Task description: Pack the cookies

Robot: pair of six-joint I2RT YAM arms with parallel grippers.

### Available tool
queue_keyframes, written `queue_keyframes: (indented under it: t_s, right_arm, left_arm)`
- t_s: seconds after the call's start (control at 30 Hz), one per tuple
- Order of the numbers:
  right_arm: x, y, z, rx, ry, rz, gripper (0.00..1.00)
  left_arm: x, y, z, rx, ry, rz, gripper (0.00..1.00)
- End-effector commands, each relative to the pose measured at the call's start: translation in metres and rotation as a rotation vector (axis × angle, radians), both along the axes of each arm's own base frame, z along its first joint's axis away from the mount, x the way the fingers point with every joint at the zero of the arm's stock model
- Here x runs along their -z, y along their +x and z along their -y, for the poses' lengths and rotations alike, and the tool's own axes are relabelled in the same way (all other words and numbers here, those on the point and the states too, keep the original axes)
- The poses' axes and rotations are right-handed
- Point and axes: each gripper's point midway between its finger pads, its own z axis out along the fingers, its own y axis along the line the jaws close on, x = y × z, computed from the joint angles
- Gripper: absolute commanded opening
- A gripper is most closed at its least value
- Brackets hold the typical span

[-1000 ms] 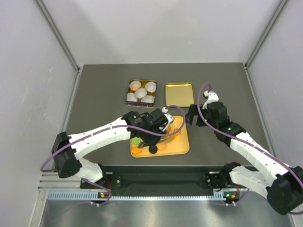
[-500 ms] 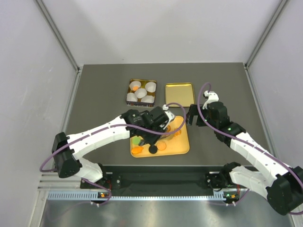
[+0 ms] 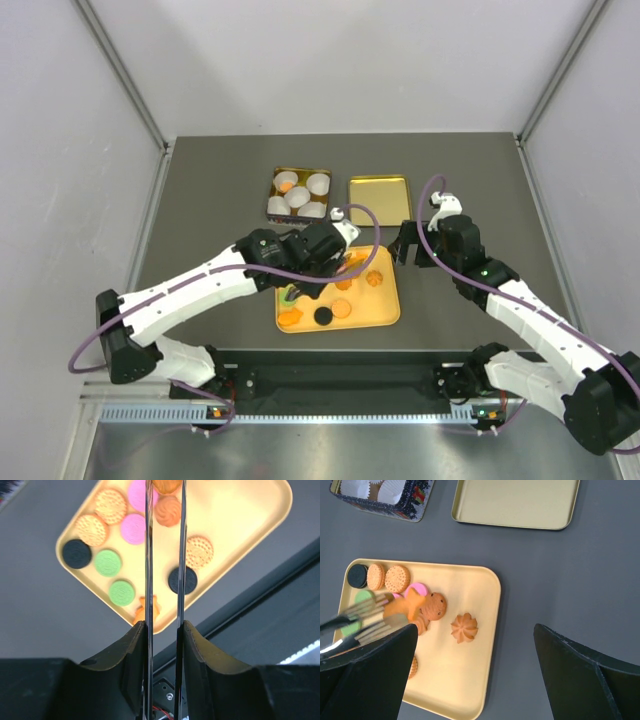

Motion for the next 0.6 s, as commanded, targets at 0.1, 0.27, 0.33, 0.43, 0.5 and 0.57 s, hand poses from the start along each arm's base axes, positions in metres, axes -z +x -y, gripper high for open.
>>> queue_keyframes:
  t_s: [0.1, 0.27, 0.33, 0.43, 0.5, 0.57]
  right_arm:
    - [-0.016, 0.006, 0.003, 0.012, 0.01, 0.058, 1.0]
    - [-0.018, 0.006, 0.003, 0.012, 0.012, 0.06, 1.0]
    - [-0.017, 0.006, 0.003, 0.011, 0.012, 0.059, 1.0]
    - [-0.016, 0.006, 0.002, 0.007, 0.014, 0.056, 1.0]
    - [-0.017, 0.006, 0.002, 0.006, 0.015, 0.057, 1.0]
    - [-0.016, 0.005, 0.002, 0.006, 0.015, 0.057, 1.0]
  left_arm:
    - [-0.058, 0.049, -0.015, -0.217, -0.078, 0.22, 0.2]
    - [-0.07, 0.103, -0.043, -0.402, -0.085, 0.273, 0.21]
    - [-0.077, 0.121, -0.043, -0.423, -0.117, 0.292, 0.21]
    - [-0.066, 0.154, -0.039, -0.457, -0.097, 0.298, 0.21]
    - [-0.067, 0.17, -0.039, -0.48, -0.102, 0.312, 0.21]
    - [-0.057, 0.189, -0.037, -0.498, -0.089, 0.306, 0.22]
